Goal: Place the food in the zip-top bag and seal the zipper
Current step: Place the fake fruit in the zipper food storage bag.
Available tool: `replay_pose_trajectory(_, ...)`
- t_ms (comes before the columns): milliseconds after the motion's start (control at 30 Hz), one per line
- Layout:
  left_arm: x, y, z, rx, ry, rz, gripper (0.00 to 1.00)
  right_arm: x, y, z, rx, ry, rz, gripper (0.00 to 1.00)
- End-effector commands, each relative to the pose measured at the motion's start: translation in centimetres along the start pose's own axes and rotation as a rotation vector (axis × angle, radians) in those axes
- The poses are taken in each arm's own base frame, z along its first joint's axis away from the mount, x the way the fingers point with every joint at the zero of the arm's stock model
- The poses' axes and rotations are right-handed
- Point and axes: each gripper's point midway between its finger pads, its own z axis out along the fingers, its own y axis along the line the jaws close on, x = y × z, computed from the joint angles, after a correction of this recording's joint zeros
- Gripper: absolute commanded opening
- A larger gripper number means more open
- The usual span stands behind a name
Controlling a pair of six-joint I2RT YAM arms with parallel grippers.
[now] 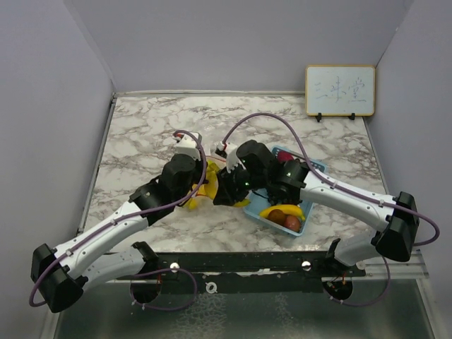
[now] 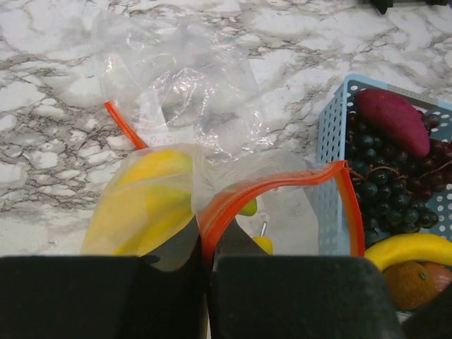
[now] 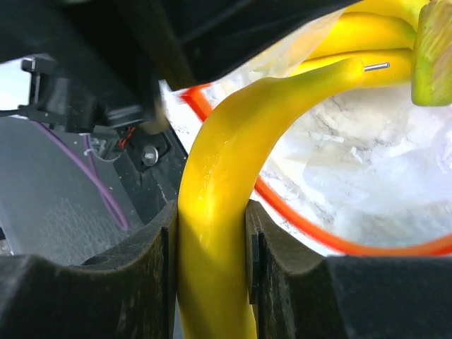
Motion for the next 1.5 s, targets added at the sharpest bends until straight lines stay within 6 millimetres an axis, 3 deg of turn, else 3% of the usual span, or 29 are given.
replay_pose_trajectory(0,-3.9,-3.1,-1.8,0.16,-0.087,-0.013,0.0,0.9,-1.7,0.6,0.069,0.021,-0.013,0.12)
replay_pose_trajectory(133,-4.7,-5.1,-4.0,0.31,-0.098,0.003,0.0,0.3,-2.2,0.8,0.1,0.031,-0.031,0.13)
replay_pose_trajectory(300,-2.8,-6.4,-5.0,0.428,-0.058,-0.005,0.0,-1.7,-1.5,0.9,0.086,-0.012,-0.051,0.18)
replay_pose_trajectory(367,-1.7,-7.0,-4.8,0.465,-0.046,-0.039,0.0,-2.2,-1.4,1.3,0.085,-0.018,-0.047,0.25)
replay_pose_trajectory(533,1.9,-7.5,-3.4,0.502,0.007,-0.115,0.0,-2.1,-1.7,1.4,0.1,-0.026,-0.03,0.61)
replay_pose_trajectory(600,2.6,-7.2,-2.8,0.484,0.022,-0.119,0.0,-1.9,-2.2,0.8,0.131,-0.031,-0.029,0.7)
replay_pose_trajectory(700,2.2,-6.6,-2.4,0.439,0.012,-0.111,0.0,-2.0,-2.6,-1.0,0.175,-0.054,-0.03,0.78)
replay_pose_trajectory(900,1.1,-3.9,-2.0,0.261,-0.001,-0.133,0.0,-1.4,-4.0,-5.8,0.311,-0.113,0.026,0.79)
replay_pose_trajectory(967,0.7,-3.1,-2.2,0.219,-0.01,-0.148,0.0,-0.2,-5.4,-7.7,0.41,-0.122,0.096,0.77)
replay_pose_trajectory(1133,-1.2,-1.6,-3.4,0.167,-0.102,-0.202,0.0,6.0,-9.3,-10.9,0.636,-0.06,0.289,0.75)
replay_pose_trajectory(1300,-2.8,1.0,-4.3,0.075,-0.217,-0.246,0.0,11.6,-11.2,-11.1,0.744,0.053,0.422,0.72)
replay_pose_trajectory(1467,-2.6,1.0,-4.3,0.085,-0.23,-0.231,0.0,13.9,-12.9,-11.9,0.853,0.099,0.484,0.69)
